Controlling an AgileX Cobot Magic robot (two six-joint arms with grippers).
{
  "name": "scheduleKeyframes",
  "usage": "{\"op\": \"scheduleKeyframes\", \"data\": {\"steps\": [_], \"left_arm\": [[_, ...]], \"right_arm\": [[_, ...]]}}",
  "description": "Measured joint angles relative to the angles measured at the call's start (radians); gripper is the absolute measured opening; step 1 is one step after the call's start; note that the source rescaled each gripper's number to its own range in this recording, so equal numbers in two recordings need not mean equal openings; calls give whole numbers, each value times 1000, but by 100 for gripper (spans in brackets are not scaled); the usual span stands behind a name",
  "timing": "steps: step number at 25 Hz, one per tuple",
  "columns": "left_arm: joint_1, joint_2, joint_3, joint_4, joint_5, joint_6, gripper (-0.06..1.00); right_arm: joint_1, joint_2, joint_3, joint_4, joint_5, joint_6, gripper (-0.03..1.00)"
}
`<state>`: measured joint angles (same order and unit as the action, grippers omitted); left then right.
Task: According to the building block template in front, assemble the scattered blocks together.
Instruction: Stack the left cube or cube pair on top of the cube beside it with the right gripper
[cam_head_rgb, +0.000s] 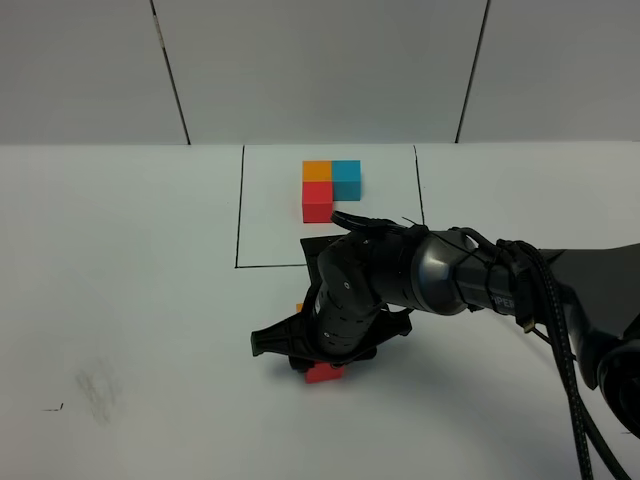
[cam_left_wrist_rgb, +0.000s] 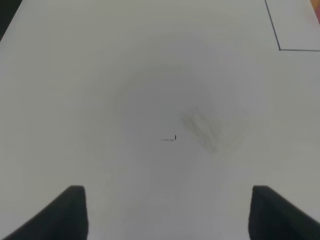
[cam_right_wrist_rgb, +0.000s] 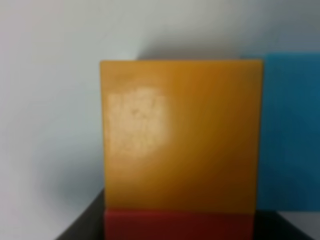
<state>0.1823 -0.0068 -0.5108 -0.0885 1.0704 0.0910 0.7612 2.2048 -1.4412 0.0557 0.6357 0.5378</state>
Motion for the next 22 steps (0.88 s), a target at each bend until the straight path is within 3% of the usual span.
{"op": "scheduleKeyframes", "data": {"steps": [9,11,13,16,19,22], "left_arm": [[0,0,0,0,0,0,61],[0,0,0,0,0,0,61],[0,0,0,0,0,0,61],[0,0,0,0,0,-1,61],[0,0,0,0,0,-1,61],[0,0,0,0,0,-1,61]], "right_arm": [[0,0,2,5,-2,-56,1],[0,0,3,7,-4,-58,5],[2,0,3,18,-12,-65,20],[10,-1,3,37,-29,-71,56],[15,-4,3,53,-41,-73,86],[19,-5,3,56,-43,-74,97]]}}
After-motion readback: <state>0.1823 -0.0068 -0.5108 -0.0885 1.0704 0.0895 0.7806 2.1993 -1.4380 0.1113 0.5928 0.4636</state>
